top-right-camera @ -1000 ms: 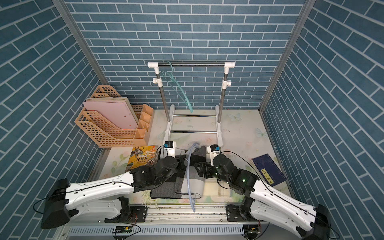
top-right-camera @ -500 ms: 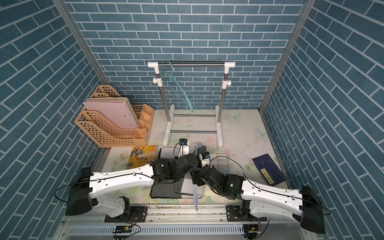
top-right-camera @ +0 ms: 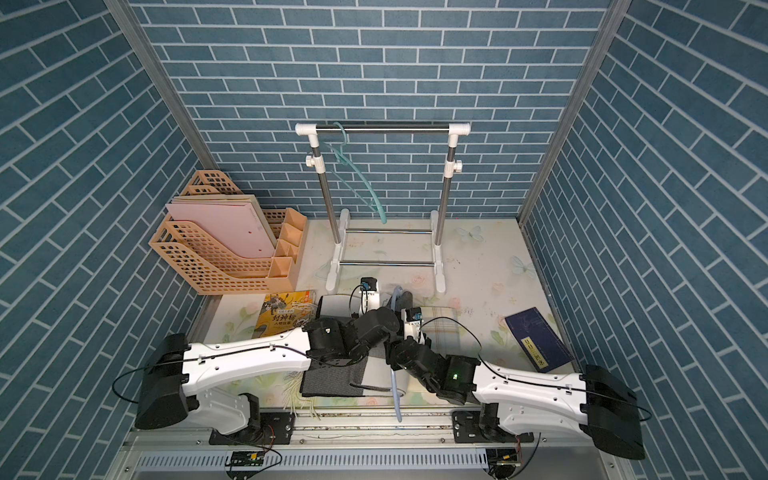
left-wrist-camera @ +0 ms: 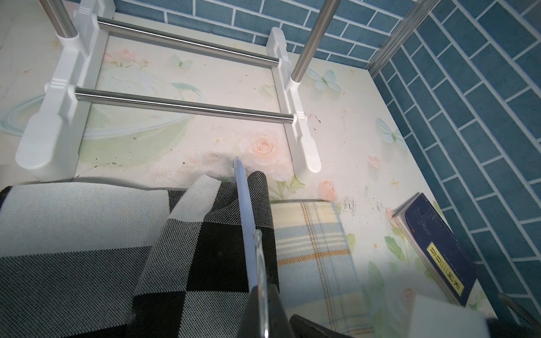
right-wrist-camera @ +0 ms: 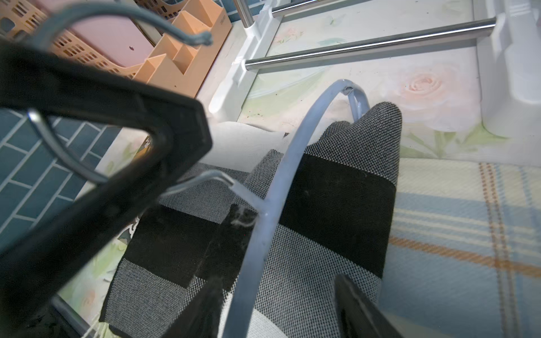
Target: Hang the scarf on the hanger
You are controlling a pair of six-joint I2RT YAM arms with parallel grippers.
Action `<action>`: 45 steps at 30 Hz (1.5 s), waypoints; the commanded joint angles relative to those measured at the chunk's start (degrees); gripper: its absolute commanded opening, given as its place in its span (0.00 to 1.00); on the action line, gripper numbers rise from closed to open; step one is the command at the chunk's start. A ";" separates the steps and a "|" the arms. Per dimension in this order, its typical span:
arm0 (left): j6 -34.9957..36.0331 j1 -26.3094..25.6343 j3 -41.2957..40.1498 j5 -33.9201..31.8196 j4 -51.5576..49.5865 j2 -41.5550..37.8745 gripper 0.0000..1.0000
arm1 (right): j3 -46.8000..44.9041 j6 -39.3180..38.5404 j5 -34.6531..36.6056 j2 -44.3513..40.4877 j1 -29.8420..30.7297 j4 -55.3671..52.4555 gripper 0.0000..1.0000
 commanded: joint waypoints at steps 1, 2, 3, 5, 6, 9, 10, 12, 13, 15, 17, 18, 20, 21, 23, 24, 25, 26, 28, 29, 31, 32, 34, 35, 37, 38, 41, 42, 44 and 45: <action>-0.84 -0.50 1.02 1.88 0.50 0.61 0.01 | 0.31 1.22 5.02 0.67 0.27 -0.01 0.62; -0.78 -0.50 1.12 1.95 0.44 0.64 0.11 | 0.32 1.82 5.89 0.50 0.23 -1.04 0.62; -0.61 -0.50 1.15 2.01 0.47 0.47 0.22 | 0.31 2.75 6.59 0.30 0.25 -2.13 0.62; -0.17 -0.50 1.06 2.15 0.69 0.10 0.46 | -0.18 4.14 7.16 -0.02 0.23 -4.16 0.62; 0.37 -0.50 0.94 2.46 0.99 -0.07 0.52 | -0.46 4.79 7.18 -0.19 0.18 -4.96 0.62; 1.40 -0.50 0.82 3.27 1.63 -0.49 0.62 | -0.92 5.74 7.18 -0.62 0.14 -6.64 0.60; 1.74 -0.50 0.73 3.53 2.01 -0.49 0.62 | -1.08 5.78 7.27 -0.84 0.06 -6.95 0.59; 1.95 -0.50 0.75 3.96 2.30 -0.48 0.63 | -0.92 6.30 7.71 -1.12 -0.08 -8.41 0.58; 1.97 -0.50 0.86 4.18 2.31 -0.51 0.65 | -0.81 6.39 7.97 -1.39 -0.16 -9.24 0.58; 2.36 -0.48 1.12 4.63 2.26 -0.82 0.69 | -0.80 6.87 8.13 -2.03 -0.48 -10.86 0.58; 2.75 -0.50 1.29 4.93 2.04 -1.70 0.77 | -1.12 6.85 7.84 -2.98 -0.73 -11.68 0.58; 2.96 -0.50 1.32 4.98 1.89 -2.24 0.83 | -1.52 6.84 7.46 -3.66 -0.96 -11.88 0.58; 3.52 -0.45 1.48 5.05 1.52 -3.94 0.94 | -2.28 6.81 6.57 -4.79 -1.54 -11.95 0.58; 3.91 -0.38 1.50 5.05 1.27 -5.07 0.99 | -2.62 6.84 5.98 -5.37 -1.90 -11.97 0.58; 4.81 -0.21 0.92 5.38 1.33 -7.72 1.00 | -3.22 7.06 4.78 -6.41 -2.65 -11.89 0.57; 5.23 0.03 0.26 5.85 1.73 -9.17 1.00 | -3.61 7.04 4.47 -6.87 -2.88 -11.59 0.57; 5.54 0.44 -0.78 6.26 2.21 -10.77 1.00 | -3.87 6.97 4.04 -7.49 -3.30 -11.24 0.57; 5.44 0.87 -2.08 6.37 2.60 -12.44 1.00 | -4.11 6.96 3.69 -7.82 -3.62 -11.07 0.56; 5.42 2.43 -5.27 6.86 3.50 -15.71 1.00 | -4.71 6.35 2.62 -8.80 -4.35 -9.70 0.56; 5.35 3.86 -7.50 7.69 4.14 -17.44 1.00 | -5.10 6.20 2.25 -9.31 -4.62 -9.03 0.56; 5.35 7.84 -12.55 11.36 6.46 -20.25 0.99 | -5.94 5.56 1.09 -10.24 -5.25 -6.93 0.56; 5.11 10.92 -15.14 14.39 7.38 -21.19 0.99 | -6.24 5.37 0.46 -10.72 -5.67 -6.03 0.55; 5.18 17.53 -21.01 21.25 9.98 -21.89 0.98 | -6.53 5.22 -0.24 -11.14 -6.53 -5.12 0.52; 5.24 20.76 -23.26 24.84 11.41 -21.81 0.97 | -6.70 4.78 -0.84 -11.15 -6.90 -4.46 0.50; 5.79 26.16 -26.51 31.68 15.80 -20.28 0.95 | -7.02 4.41 -1.35 -11.33 -7.30 -3.76 0.45; 6.07 27.83 -27.26 34.86 17.71 -18.70 0.94 | -7.31 4.34 -1.42 -11.39 -7.45 -3.42 0.43; 7.73 30.05 -26.78 41.87 21.97 -12.14 0.91 | -8.49 3.60 -2.40 -12.29 -7.64 -1.85 0.40; 8.64 30.21 -25.66 43.28 22.86 -8.84 0.88 | -8.78 3.50 -2.67 -12.55 -7.65 -1.36 0.37; 9.96 30.38 -23.76 43.30 23.29 -4.70 0.86 | -8.93 3.11 -3.34 -12.76 -7.73 -0.89 0.36; 10.33 30.73 -23.12 43.01 23.48 -2.91 0.86 | -8.86 2.98 -3.40 -12.89 -7.76 -0.86 0.36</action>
